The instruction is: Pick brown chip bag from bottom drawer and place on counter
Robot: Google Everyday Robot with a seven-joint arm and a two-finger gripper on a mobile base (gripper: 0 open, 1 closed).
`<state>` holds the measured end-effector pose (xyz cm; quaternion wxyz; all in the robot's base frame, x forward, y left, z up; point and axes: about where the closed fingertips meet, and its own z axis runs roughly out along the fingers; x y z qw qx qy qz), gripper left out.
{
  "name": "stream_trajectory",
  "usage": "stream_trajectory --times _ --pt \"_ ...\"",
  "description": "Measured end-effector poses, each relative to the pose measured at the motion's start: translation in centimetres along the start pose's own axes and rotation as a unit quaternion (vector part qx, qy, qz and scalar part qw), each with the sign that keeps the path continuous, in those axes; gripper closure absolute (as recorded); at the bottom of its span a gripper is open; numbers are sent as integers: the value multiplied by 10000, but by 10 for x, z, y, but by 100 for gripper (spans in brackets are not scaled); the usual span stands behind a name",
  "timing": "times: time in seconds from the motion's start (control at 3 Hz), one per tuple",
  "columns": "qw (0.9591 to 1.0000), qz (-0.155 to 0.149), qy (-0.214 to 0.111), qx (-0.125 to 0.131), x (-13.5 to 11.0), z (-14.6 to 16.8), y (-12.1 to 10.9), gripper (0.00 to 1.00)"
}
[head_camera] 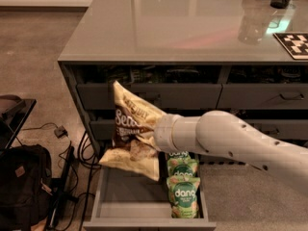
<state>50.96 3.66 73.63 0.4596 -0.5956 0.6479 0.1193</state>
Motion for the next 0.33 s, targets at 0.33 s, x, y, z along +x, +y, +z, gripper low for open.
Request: stream_trajectory --times 0.33 --pt "10000 -49 1 39 -4 -4 -1 100"
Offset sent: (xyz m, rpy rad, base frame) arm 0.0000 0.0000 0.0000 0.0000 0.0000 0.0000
